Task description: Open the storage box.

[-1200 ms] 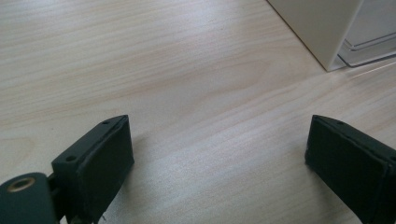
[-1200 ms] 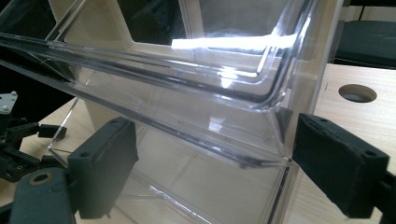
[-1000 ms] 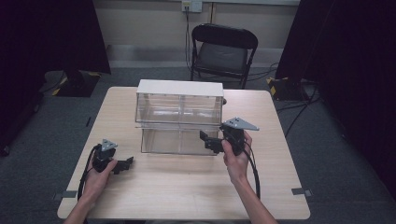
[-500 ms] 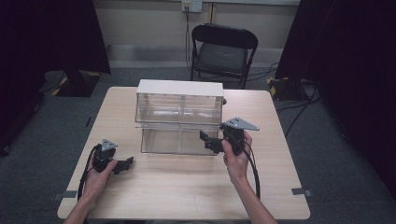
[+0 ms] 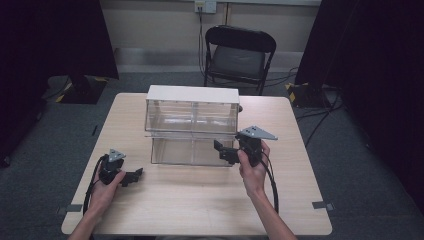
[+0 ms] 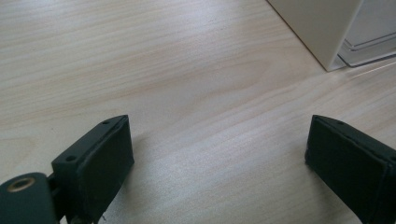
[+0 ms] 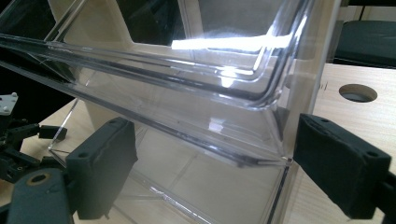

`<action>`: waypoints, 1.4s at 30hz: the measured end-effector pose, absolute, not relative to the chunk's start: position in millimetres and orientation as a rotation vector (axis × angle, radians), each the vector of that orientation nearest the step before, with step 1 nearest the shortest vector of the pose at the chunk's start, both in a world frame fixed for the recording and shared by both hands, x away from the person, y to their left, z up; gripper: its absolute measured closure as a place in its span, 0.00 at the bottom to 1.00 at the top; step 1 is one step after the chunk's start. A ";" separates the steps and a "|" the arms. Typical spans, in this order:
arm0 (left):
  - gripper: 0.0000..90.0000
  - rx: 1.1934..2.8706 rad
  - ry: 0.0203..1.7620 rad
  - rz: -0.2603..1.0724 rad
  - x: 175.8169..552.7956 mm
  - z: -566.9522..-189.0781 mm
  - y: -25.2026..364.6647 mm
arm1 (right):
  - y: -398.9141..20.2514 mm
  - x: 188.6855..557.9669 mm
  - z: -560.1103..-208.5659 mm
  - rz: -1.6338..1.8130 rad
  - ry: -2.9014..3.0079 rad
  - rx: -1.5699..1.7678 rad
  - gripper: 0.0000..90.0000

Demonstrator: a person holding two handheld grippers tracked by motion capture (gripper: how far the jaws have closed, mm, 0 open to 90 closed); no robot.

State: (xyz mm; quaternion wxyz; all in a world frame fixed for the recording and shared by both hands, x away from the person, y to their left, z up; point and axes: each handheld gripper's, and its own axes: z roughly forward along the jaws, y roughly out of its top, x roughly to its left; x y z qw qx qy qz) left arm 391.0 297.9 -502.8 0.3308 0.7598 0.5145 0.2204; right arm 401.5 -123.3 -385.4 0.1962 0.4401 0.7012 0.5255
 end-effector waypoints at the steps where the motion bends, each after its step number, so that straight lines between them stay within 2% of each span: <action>1: 0.08 1.987 1.345 0.576 391.0 -502.7 297.9 | -123.4 401.6 -385.4 1.472 1.965 1.232 0.14; 42: 0.08 1.987 1.345 0.576 391.1 -502.7 297.9 | -124.8 400.9 -385.1 1.468 1.955 1.241 0.13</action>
